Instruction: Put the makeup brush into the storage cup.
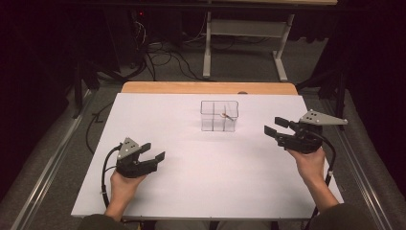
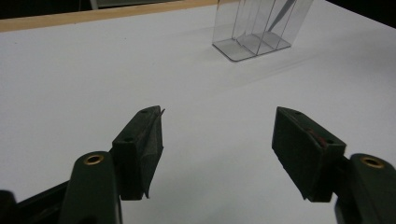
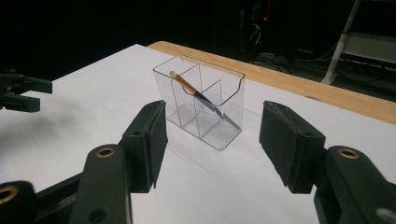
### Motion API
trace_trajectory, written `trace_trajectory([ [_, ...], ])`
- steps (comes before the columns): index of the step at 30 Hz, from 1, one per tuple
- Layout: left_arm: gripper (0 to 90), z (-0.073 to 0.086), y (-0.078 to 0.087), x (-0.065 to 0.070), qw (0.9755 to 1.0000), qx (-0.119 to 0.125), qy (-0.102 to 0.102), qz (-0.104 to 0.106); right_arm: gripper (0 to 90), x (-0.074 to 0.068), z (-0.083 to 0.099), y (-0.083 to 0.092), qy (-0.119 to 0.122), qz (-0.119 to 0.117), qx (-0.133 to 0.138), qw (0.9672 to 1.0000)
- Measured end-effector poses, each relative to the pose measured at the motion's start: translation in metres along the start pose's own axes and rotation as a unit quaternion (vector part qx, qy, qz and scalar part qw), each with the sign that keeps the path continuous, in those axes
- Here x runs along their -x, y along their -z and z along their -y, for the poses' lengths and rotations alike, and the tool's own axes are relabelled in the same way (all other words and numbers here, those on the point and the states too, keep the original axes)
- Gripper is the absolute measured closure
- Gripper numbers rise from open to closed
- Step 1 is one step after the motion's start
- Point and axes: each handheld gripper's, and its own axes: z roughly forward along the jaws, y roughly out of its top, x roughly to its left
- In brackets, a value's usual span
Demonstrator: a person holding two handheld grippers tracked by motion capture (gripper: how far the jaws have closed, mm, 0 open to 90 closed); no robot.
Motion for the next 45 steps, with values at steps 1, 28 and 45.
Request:
trace_trajectory([
  [1,34.1,0.000,0.000,0.000,1.0000,0.000,0.000,0.000,43.8,0.000,0.001,0.000,0.001,-0.001,-0.001,1.0000],
  [28,34.0,0.000,0.000,0.000,1.0000,0.001,0.001,0.001,43.8,-0.015,0.022,0.010,-0.002,-0.021,-0.001,0.9998],
  [45,33.9,0.000,0.000,0.000,1.0000,0.001,0.001,0.001,43.8,-0.015,0.039,0.013,-0.016,-0.022,-0.005,0.9996],
])
